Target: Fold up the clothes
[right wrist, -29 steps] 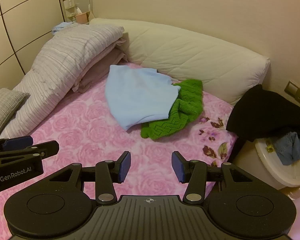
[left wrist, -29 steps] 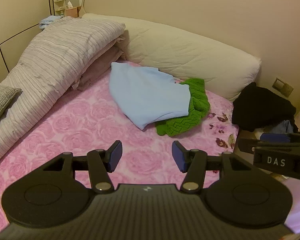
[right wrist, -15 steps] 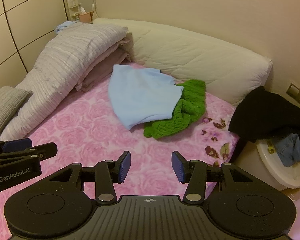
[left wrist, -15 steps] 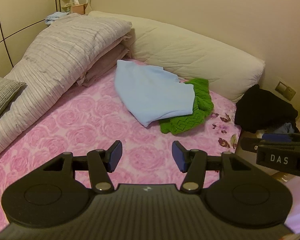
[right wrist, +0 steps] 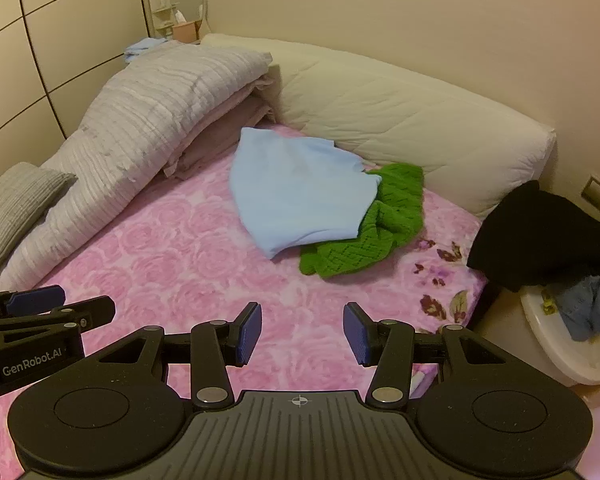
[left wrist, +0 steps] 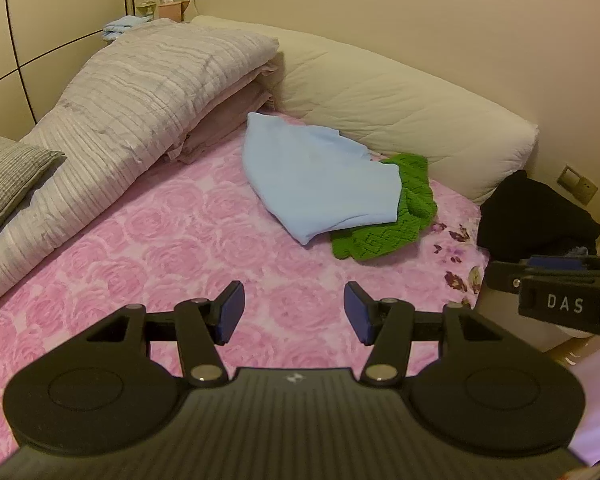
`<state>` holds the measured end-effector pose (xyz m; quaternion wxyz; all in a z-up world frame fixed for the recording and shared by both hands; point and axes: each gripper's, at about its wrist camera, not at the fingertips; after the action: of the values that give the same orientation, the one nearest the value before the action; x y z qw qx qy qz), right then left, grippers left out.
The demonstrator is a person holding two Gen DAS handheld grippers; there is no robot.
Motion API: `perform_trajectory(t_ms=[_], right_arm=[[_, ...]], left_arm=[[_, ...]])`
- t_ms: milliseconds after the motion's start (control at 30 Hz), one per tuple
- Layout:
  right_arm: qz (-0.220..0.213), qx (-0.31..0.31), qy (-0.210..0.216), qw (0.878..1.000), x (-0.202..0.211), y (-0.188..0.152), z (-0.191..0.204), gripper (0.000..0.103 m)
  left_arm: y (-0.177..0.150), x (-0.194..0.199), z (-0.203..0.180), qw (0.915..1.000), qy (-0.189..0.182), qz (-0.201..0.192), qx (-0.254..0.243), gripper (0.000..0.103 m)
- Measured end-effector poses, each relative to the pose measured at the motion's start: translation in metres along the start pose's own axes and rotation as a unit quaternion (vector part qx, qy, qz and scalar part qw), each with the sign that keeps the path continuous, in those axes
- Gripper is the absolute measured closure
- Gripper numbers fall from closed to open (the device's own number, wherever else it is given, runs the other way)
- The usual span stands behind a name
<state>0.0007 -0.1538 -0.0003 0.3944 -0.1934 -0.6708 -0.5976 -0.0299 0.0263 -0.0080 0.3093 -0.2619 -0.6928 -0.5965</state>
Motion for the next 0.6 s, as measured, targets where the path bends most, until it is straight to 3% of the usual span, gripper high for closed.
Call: perform_trajectory(t_ms=[600], right_arm=[[-0.004,0.004,-0.006,1.0,0.0047,0.0,0.0094,0.054]], left_arm=[[0.0021,0.0018,0.0055,1.0,-0.008,-0.004,-0.004,0.052]])
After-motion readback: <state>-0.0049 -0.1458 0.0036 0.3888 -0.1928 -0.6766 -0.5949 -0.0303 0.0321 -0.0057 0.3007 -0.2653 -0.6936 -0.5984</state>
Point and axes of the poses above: each gripper's, at about its wrist camera, not at the fingertips, and x roughly against the way its jaws point, z to its left, y to its top, and after that the axes turned 3 degrees about x, right-handed
